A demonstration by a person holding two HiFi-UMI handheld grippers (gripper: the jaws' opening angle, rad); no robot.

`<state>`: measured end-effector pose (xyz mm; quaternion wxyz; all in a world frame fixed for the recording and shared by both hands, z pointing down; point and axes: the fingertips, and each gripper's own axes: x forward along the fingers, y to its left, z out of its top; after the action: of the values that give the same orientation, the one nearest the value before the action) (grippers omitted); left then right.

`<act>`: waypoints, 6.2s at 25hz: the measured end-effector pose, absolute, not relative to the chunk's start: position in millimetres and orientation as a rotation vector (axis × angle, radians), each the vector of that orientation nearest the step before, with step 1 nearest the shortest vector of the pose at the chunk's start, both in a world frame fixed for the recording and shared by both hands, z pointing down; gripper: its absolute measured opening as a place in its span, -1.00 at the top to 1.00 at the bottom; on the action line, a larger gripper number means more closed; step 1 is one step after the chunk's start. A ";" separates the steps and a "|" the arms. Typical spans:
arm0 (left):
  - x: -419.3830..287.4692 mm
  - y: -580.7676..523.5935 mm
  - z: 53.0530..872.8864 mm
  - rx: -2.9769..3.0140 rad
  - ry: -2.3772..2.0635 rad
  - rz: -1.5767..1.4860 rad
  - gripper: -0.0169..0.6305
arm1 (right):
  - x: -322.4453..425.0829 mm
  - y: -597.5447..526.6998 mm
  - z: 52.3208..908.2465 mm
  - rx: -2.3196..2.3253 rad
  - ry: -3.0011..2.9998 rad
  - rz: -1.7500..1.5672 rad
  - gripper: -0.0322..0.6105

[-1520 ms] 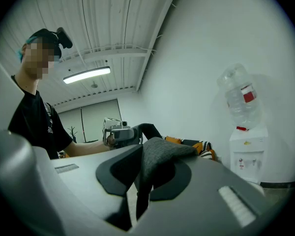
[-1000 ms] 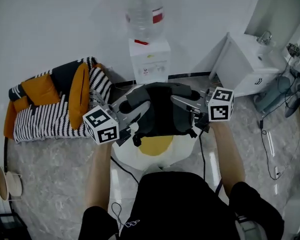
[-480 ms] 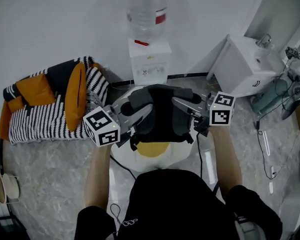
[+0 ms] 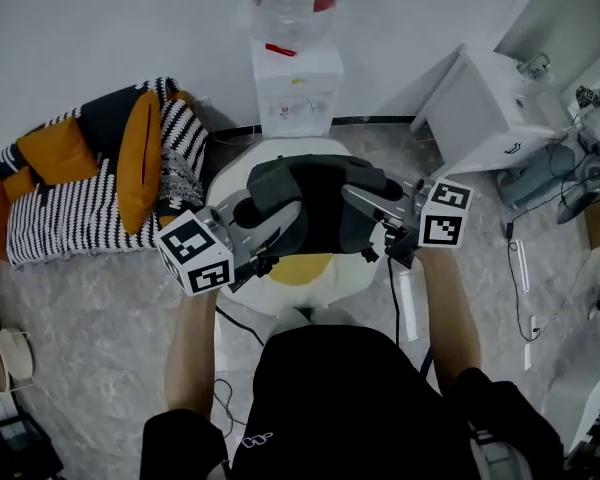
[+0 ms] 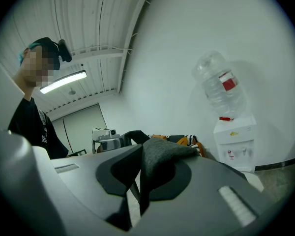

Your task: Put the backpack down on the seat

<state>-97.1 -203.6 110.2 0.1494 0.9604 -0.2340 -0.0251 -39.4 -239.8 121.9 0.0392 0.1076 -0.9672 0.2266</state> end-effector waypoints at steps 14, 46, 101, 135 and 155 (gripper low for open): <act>-95.1 -189.7 159.5 2.622 -0.683 -0.071 0.86 | -33.4 -219.7 180.4 0.434 -2.860 0.802 0.77; -101.9 -125.4 341.3 2.249 -0.600 0.049 0.86 | -38.9 -148.0 370.9 0.468 -2.613 1.244 0.77; -40.0 -137.1 613.8 1.922 -0.621 0.051 0.86 | -12.5 -179.5 616.1 0.607 -2.535 1.390 0.78; -34.0 -248.1 778.7 1.779 -0.643 0.228 0.86 | -5.5 -301.3 772.9 0.829 -2.296 1.449 0.78; -57.1 -298.1 874.1 1.740 -0.691 0.499 0.86 | 3.3 -356.5 866.1 0.858 -2.155 1.419 0.78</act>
<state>-57.1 -298.1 874.1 0.5663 0.7403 -0.2938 0.2121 3.3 -356.5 866.1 0.2098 0.3087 -0.7749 0.5102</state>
